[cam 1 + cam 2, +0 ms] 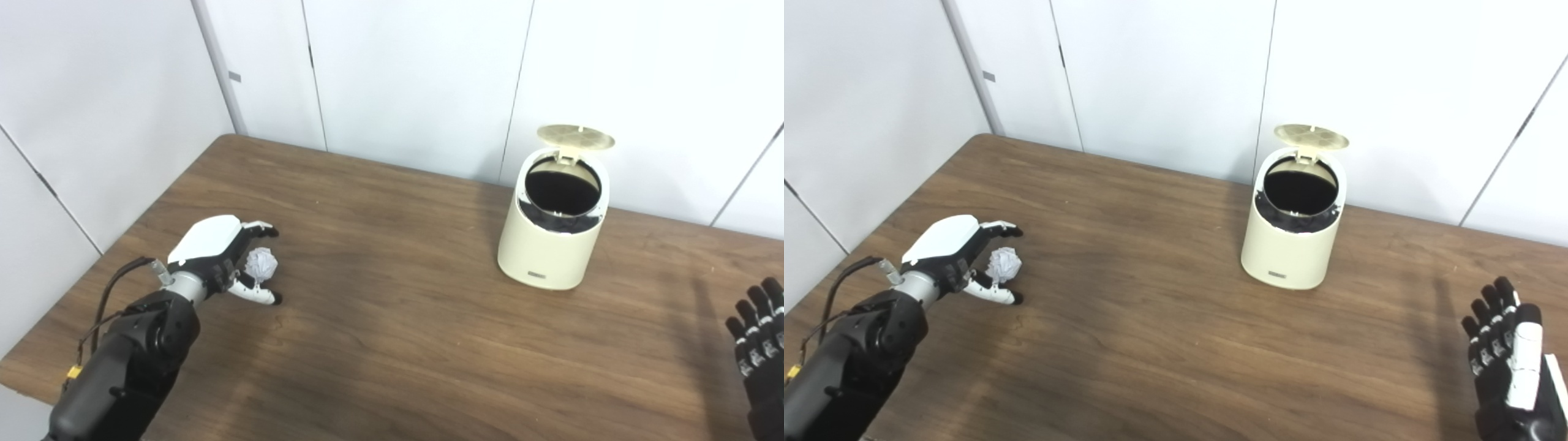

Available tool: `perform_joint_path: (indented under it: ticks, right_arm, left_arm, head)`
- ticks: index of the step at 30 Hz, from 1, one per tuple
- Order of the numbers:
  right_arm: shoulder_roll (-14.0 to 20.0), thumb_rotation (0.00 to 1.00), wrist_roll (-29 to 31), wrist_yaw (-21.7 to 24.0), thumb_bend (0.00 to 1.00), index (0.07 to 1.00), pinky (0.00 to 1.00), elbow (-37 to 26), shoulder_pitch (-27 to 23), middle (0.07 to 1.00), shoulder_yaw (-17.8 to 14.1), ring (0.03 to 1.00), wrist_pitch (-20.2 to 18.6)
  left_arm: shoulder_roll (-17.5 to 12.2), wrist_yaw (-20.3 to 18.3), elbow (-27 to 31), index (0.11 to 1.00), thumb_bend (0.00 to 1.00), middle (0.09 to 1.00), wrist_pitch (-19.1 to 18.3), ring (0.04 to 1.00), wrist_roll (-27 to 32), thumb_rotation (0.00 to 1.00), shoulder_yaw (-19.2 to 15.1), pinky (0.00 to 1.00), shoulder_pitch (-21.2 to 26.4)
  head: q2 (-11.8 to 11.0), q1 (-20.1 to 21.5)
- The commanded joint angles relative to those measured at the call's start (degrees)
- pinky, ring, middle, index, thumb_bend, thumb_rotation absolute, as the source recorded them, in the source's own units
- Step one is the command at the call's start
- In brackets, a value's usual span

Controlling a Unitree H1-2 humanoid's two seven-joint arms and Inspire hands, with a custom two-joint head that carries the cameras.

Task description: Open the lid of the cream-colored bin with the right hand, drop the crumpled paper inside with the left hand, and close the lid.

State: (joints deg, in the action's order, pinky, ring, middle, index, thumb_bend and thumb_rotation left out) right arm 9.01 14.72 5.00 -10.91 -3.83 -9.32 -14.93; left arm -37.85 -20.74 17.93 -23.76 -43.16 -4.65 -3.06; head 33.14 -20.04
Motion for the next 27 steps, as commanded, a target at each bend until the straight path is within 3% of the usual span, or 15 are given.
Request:
perform_joint_path:
  ticks: [1,8,18,27]
  right_arm:
    - [0.49,1.0,0.22,0.89,0.47,1.0,1.0,-0.01,-1.24,1.0,-0.14,1.0,3.34]
    - [0.44,1.0,1.16,1.75,0.44,1.0,1.0,0.7,-1.33,1.0,-0.25,1.0,4.36]
    - [0.18,1.0,1.51,1.7,0.42,1.0,1.0,0.67,-1.29,1.0,-0.39,1.0,4.35]
    - [0.05,1.0,1.98,1.68,0.44,1.0,1.0,1.09,-1.27,1.0,-0.56,1.0,4.27]
  left_arm:
    - [-2.62,0.21,0.41,0.822,0.84,0.859,0.0,0.871,-1.75,0.14,-0.11,0.77,1.59]
    - [-3.36,-1.29,-0.35,0.808,0.83,0.861,-0.94,0.876,-2.29,0.12,0.44,0.77,2.13]
    - [-3.32,-0.5,-1.96,0.802,0.82,0.858,0.31,0.872,-0.5,0.09,-0.52,0.76,2.51]
    - [-2.5,-0.47,-1.47,0.781,0.8,0.808,-0.29,0.808,1.28,0.07,-0.96,0.71,3.2]
  head:
    - [0.05,0.0]
    - [0.29,0.26]
    - [0.44,0.35]
    - [0.55,0.49]
